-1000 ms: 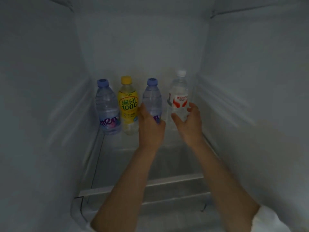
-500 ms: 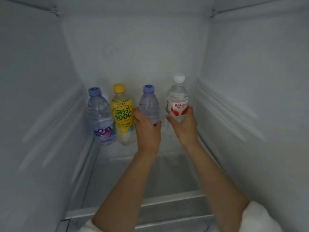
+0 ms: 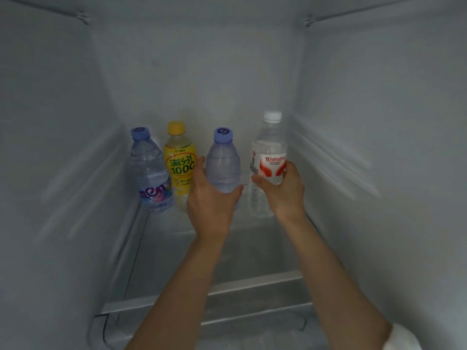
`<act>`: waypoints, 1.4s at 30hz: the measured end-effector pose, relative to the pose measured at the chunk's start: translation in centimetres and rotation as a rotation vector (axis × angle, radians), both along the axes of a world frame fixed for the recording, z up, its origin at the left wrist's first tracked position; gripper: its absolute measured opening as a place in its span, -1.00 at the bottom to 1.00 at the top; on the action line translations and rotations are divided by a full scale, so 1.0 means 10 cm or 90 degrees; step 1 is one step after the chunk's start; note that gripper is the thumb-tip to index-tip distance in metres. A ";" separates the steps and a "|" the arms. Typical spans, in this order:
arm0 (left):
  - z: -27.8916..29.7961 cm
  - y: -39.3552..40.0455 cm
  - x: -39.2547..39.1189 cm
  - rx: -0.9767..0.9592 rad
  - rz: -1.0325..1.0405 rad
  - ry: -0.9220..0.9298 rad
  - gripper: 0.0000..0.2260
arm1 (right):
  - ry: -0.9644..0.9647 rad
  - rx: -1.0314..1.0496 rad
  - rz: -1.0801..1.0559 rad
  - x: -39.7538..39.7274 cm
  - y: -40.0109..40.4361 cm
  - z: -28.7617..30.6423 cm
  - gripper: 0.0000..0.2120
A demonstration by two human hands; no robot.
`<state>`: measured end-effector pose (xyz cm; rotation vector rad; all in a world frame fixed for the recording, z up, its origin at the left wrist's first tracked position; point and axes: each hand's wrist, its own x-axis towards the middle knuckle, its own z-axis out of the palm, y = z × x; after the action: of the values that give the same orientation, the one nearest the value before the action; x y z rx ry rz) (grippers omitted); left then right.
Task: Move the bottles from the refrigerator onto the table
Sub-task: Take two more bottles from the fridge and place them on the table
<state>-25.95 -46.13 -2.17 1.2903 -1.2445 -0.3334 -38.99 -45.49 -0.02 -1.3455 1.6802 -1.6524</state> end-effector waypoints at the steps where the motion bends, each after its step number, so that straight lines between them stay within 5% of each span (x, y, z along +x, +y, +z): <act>1: 0.04 0.07 0.02 -0.002 0.001 0.006 -0.25 | -0.001 -0.001 0.002 0.00 0.06 0.01 -0.50; 13: 0.11 1.16 0.34 -0.044 -0.183 0.111 -0.50 | -0.010 -0.019 -0.062 0.29 1.46 0.18 -0.52; 20: 0.05 1.92 0.60 0.044 -0.334 0.092 -0.41 | -0.010 -0.031 -0.219 0.54 2.69 -0.02 -0.53; 42: -1.01 5.31 -0.29 0.191 -0.872 -0.195 -0.32 | -0.165 0.246 -0.638 0.65 6.89 -1.11 -0.55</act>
<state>-28.84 6.93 -12.28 0.5196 -2.2804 -1.3538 -32.47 23.38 -11.09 -0.0356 2.5073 -1.6821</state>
